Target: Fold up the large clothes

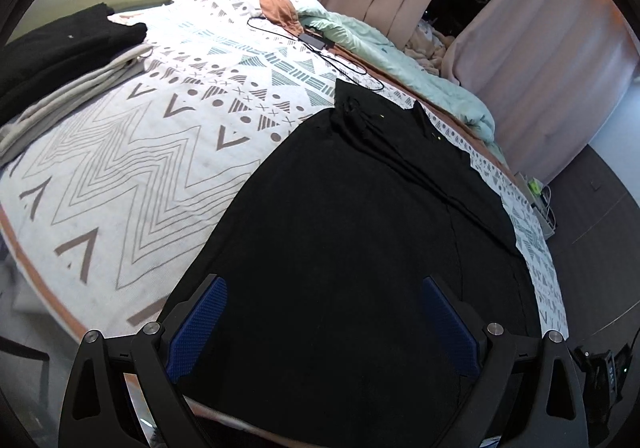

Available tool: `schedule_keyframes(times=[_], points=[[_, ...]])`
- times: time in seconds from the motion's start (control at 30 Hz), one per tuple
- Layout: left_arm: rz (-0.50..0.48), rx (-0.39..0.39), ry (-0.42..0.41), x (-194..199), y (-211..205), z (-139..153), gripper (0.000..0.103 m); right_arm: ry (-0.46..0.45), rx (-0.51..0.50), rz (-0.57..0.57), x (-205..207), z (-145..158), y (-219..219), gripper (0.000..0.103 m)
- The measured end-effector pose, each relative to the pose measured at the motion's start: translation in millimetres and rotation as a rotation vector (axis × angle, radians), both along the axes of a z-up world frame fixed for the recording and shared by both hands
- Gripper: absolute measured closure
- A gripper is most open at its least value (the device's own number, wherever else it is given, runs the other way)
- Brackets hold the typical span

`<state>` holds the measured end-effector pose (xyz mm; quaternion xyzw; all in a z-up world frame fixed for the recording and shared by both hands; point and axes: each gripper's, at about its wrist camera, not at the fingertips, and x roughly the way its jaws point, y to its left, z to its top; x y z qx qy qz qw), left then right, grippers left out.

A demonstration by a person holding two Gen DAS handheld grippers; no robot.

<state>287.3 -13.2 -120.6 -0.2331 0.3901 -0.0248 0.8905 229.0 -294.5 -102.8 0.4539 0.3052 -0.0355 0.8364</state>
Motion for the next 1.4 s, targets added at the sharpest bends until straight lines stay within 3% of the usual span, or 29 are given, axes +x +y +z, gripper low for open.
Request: schedule_keyframes(times=[0.23,0.4,0.7,0.87,1.13,1.3,1.4], points=[[0.006,-0.049,-0.038,-34,9,5,0.005,-0.077,0.064,-0.021,-42,4,7,0.010],[-0.014,-0.061,-0.054,-63,3,9,0.005,-0.112,0.046,-0.042,-76,10,18,0.010],[-0.034,-0.148,-0.071,-109,13,4,0.005,-0.081,-0.036,-0.061,-115,11,12,0.010],[-0.037,-0.147,-0.073,-113,31,1,0.006,-0.085,-0.022,-0.071,-130,4,-12,0.010],[0.002,-0.152,-0.024,-96,77,-18,0.029,-0.072,-0.054,-0.149,-149,-3,-64,0.010],[-0.006,-0.158,0.014,-74,93,-29,0.046,-0.052,-0.043,-0.199,-145,-19,-95,0.016],[-0.011,-0.175,0.037,-63,97,-38,0.047,-0.040,-0.049,-0.207,-138,-27,-106,0.020]])
